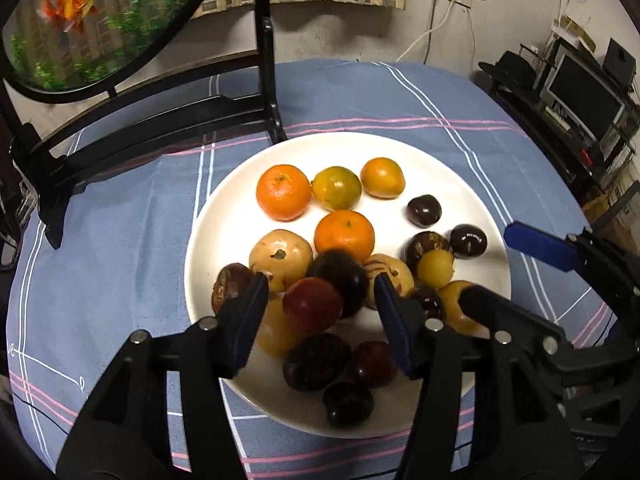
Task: Organize fruits
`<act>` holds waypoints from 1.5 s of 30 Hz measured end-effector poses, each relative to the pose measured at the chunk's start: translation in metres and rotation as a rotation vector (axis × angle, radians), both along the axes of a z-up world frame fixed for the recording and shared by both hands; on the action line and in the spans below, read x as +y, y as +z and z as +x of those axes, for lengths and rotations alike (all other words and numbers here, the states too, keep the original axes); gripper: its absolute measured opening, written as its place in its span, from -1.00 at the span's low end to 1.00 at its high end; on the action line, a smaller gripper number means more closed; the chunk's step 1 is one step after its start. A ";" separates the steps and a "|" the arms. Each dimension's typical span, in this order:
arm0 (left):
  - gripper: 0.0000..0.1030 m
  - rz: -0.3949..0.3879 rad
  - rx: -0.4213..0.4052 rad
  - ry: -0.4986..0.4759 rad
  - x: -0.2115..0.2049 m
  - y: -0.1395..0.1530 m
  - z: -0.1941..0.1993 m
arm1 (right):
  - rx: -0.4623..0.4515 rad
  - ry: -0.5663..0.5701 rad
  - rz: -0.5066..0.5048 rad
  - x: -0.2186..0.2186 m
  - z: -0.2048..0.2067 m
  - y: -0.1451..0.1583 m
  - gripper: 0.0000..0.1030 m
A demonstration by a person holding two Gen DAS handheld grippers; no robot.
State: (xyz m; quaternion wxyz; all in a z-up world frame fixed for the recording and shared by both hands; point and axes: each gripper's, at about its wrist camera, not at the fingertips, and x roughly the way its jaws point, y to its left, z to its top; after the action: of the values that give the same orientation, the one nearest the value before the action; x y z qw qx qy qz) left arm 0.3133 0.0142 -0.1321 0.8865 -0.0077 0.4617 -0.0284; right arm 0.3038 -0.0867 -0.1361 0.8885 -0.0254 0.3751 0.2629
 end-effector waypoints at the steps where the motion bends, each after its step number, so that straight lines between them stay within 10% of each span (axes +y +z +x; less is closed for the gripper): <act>1: 0.18 -0.002 -0.001 0.008 0.002 0.002 -0.001 | 0.002 -0.005 0.005 -0.002 -0.002 0.003 0.21; 14: 0.96 0.038 -0.060 0.100 0.012 0.072 -0.119 | 0.030 -0.123 0.037 -0.020 -0.104 0.060 0.34; 21: 0.96 0.099 -0.068 0.121 0.003 0.099 -0.199 | -0.071 -0.091 0.067 -0.020 -0.188 0.095 0.95; 45: 0.96 0.042 -0.115 0.129 -0.010 0.127 -0.285 | -0.141 -0.151 0.097 -0.037 -0.251 0.123 0.96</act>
State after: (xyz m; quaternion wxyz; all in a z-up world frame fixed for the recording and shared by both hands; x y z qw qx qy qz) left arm 0.0279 0.0040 -0.0053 0.9115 -0.0171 0.4091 0.0379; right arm 0.0525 -0.1239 -0.0133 0.9302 0.0275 0.2991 0.2108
